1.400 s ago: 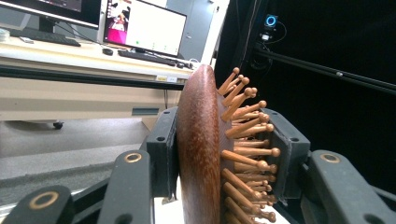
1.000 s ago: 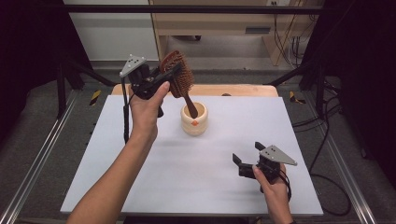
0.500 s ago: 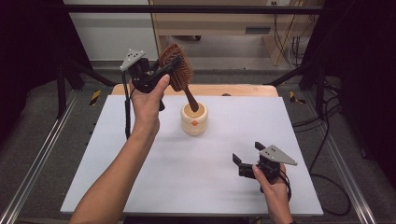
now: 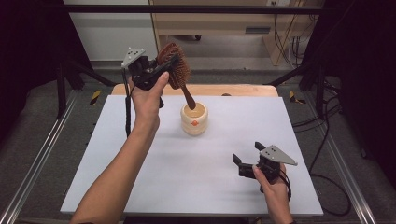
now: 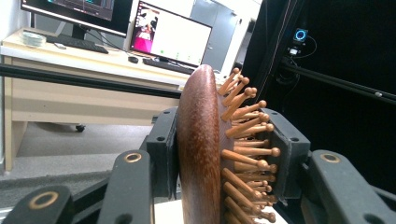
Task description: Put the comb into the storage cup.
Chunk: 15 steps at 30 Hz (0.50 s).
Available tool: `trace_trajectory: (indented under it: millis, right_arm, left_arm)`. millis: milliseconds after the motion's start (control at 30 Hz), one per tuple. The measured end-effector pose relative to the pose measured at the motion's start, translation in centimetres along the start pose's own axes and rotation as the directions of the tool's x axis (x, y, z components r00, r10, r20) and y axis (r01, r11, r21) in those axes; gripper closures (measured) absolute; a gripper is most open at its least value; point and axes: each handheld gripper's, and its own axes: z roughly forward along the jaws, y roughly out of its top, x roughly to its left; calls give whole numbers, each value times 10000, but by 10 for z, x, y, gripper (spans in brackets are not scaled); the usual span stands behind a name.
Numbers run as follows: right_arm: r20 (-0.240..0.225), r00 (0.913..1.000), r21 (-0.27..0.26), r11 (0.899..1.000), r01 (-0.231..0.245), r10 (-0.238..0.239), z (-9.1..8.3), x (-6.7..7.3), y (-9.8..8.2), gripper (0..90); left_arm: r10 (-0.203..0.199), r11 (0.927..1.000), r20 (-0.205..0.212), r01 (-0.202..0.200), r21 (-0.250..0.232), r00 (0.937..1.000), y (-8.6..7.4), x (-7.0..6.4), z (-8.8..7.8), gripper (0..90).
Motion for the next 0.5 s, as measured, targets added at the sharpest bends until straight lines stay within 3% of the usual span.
trace_trajectory:
  millis: [500]
  right_arm:
    - [-85,10000,-53,10000,-35,35,0,-1,0,34]
  left_arm:
    - [260,9997,-56,-260,6,9996,1,-4,7,522]
